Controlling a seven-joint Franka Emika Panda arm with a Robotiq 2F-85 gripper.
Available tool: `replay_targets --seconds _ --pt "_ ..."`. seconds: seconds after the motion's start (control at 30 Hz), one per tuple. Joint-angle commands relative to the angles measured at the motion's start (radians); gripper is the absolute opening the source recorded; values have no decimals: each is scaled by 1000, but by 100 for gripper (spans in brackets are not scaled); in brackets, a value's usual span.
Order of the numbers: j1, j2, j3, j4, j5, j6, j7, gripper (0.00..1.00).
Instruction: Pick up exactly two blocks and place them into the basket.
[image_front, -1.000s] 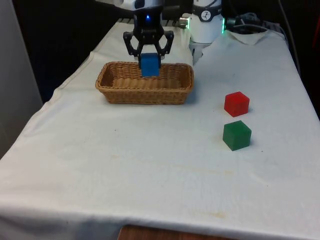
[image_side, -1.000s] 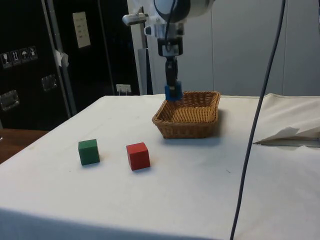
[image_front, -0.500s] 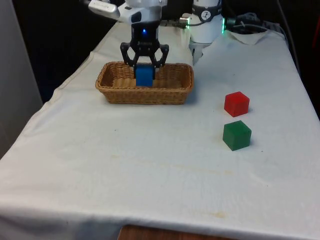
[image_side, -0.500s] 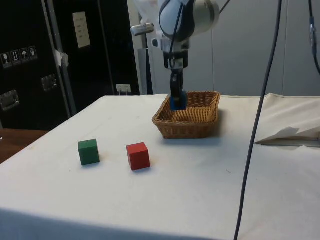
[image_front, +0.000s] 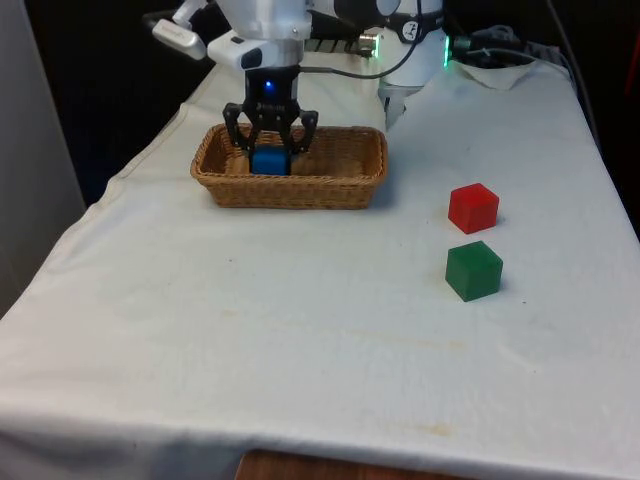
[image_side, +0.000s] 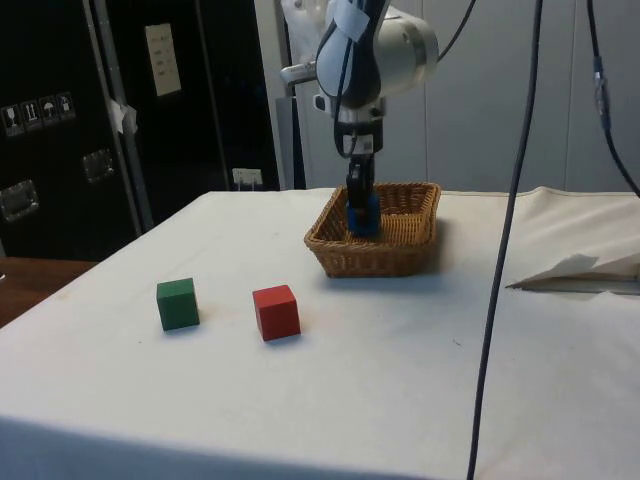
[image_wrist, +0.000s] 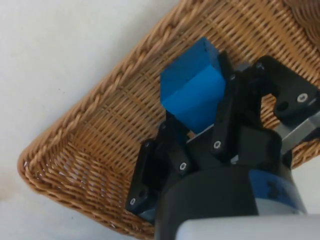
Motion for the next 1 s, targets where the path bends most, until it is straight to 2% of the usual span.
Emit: replay_targets --seconds 0.0,0.07,0.1,0.13,0.17,0.27,0.3,0.33,0.37,0.53,0.57,0.6,0.7,0.73,0.8,0.83,0.87,0.97 --pt "-10 -15 7 -5 16 -1 -23 3" --pt "-9 -16 3 -6 22 -3 -32 16" --pt "-9 -17 1 -7 27 -5 -38 35" --pt "-8 -18 0 -7 28 -6 -40 45" --pt "-8 -18 -1 -8 29 -7 -41 60" --pt "-8 -19 -2 -8 30 -9 -44 89" --pt "-1 -7 -11 -3 20 -9 -31 97" --pt "-8 -19 -3 -8 30 -10 -44 97" --pt "-8 -19 -3 -8 30 -10 -44 100" --pt "-8 -19 -4 -7 30 -13 -45 100" --pt "-1 -8 -12 -3 20 -12 -32 100" --pt "-4 -23 -9 -9 24 -15 -40 100" --pt "13 -45 -25 -20 6 -21 -24 100" --pt "23 -60 -31 -27 -4 -25 -14 100" --pt "31 -78 -33 -37 -15 -26 -2 100" --pt "13 -78 -11 -37 10 -21 -24 100" --pt "35 -88 -33 -42 -22 -26 5 100" --pt "44 -131 -29 -59 -70 -31 54 100"
